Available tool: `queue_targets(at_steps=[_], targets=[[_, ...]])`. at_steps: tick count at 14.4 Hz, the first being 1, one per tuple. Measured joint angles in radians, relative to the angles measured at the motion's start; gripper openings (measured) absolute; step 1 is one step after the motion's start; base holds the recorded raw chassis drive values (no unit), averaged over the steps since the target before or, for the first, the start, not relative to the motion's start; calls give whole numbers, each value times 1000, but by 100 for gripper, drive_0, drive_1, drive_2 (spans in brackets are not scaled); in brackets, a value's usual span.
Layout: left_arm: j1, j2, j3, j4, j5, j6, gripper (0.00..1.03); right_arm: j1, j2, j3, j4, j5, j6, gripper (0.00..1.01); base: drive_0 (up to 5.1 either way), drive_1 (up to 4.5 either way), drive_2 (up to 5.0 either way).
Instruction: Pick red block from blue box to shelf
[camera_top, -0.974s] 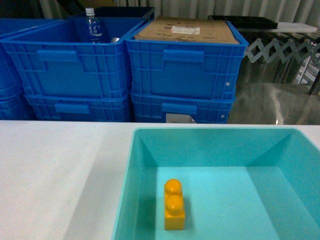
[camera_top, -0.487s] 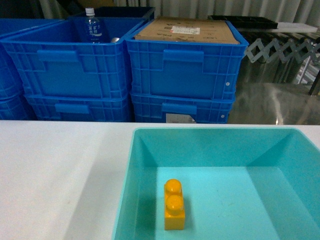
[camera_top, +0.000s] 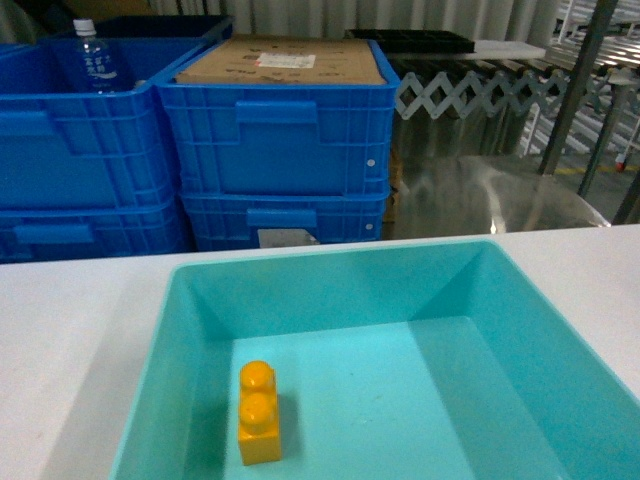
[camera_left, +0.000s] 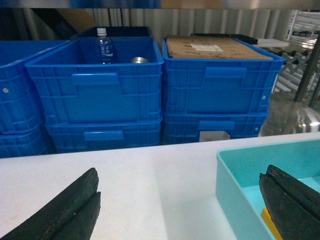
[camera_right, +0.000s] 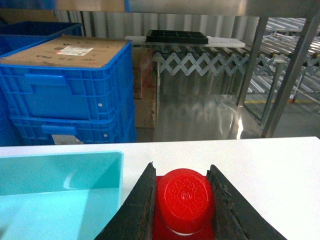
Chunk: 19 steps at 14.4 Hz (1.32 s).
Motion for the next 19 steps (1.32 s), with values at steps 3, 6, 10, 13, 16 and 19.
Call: queue_targets(at_steps=[3, 6, 10, 13, 16, 19], targets=[[0, 0, 0, 0, 0, 0, 98, 0, 0, 0, 0, 0, 0, 23, -157, -157, -157], [0, 0, 0, 0, 0, 0, 98, 0, 0, 0, 1, 0, 0, 23, -155, -155, -155], [0, 0, 0, 0, 0, 0, 98, 0, 0, 0, 0, 0, 0, 23, -159, -159, -159], [0, 0, 0, 0, 0, 0, 98, 0, 0, 0, 0, 0, 0, 23, -158, -158, -158], [0, 0, 0, 0, 0, 0, 98, 0, 0, 0, 0, 0, 0, 23, -168, -168, -168], [0, 0, 0, 0, 0, 0, 98, 0, 0, 0, 0, 0, 0, 23, -158, -158, -158]])
